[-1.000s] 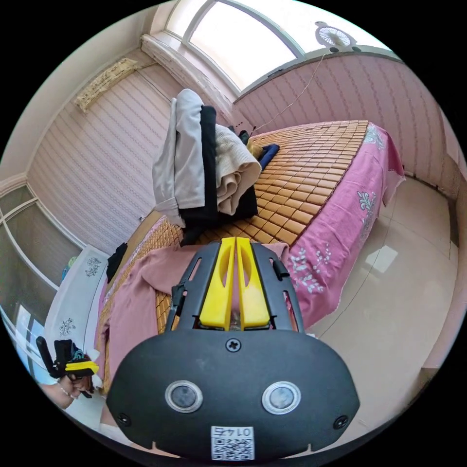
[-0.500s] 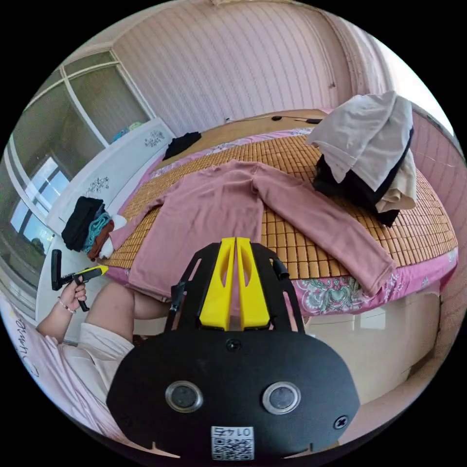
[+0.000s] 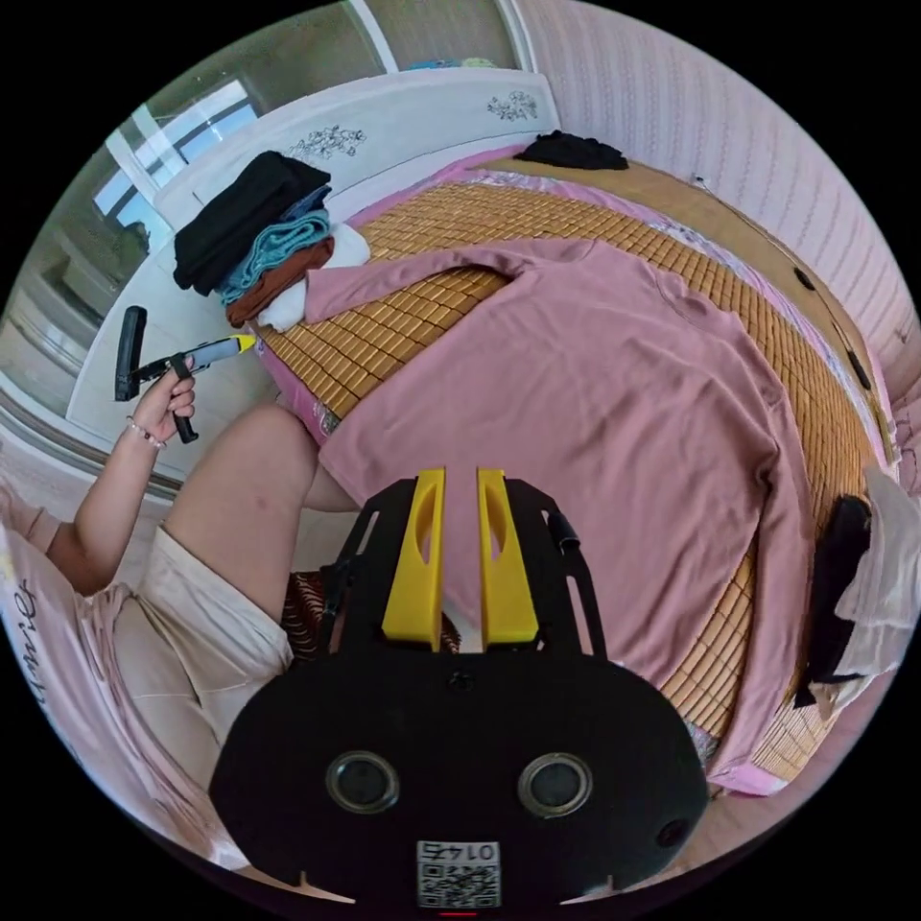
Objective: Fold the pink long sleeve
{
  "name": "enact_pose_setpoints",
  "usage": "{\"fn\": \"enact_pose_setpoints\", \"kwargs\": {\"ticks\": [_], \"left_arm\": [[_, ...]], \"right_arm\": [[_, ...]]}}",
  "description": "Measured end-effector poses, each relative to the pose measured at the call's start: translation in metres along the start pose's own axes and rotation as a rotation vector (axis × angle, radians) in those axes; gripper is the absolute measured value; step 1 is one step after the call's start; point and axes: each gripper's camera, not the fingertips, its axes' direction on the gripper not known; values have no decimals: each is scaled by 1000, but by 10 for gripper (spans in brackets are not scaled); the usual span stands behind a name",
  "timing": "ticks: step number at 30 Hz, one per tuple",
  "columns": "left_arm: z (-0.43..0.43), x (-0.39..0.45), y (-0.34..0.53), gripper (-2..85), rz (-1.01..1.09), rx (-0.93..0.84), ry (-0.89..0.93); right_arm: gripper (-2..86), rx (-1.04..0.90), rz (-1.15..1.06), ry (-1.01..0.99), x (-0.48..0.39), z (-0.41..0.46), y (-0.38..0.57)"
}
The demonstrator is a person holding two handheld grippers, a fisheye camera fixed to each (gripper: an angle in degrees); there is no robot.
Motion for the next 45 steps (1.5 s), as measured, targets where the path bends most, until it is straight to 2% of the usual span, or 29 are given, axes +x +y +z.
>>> {"fn": "enact_pose_setpoints", "kwargs": {"ticks": [6, 8, 10, 13, 15, 18, 24, 30, 38, 41, 45], "left_arm": [[-15, -32, -30, 56, 43, 118, -139], [-14, -44, -38, 71, -73, 180, -198], [-7, -62, -45, 85, -222, 217, -168], [-4, -78, -44, 92, -284, 247, -208], [-6, -89, -37, 92, -309, 269, -271], [-15, -111, -31, 88, -338, 349, -249], [-12, -155, -46, 95, -406, 274, -204], [-3, -169, -57, 70, -407, 188, -158], [-14, -170, -51, 33, -462, 338, -17], [-26, -157, -52, 25, -427, 424, 132], [-45, -87, -71, 19, -144, 488, 265]], "right_arm": [[90, -51, -209, 10, -61, 76, -117], [102, -66, -251, -11, -77, 97, -150], [107, -78, -272, -92, -97, 118, -192], [99, -62, -319, -178, -125, 131, -238], [84, -49, -368, -157, -144, 139, -261], [89, -56, -414, -143, -172, 160, -296], [103, -47, -388, -122, -209, 215, -357], [60, -76, -287, -83, -212, 255, -387], [18, -76, -251, -195, -163, 213, -379], [13, 1, -268, -210, -135, 171, -363], [9, 233, -201, -161, -69, 87, -313]]}}
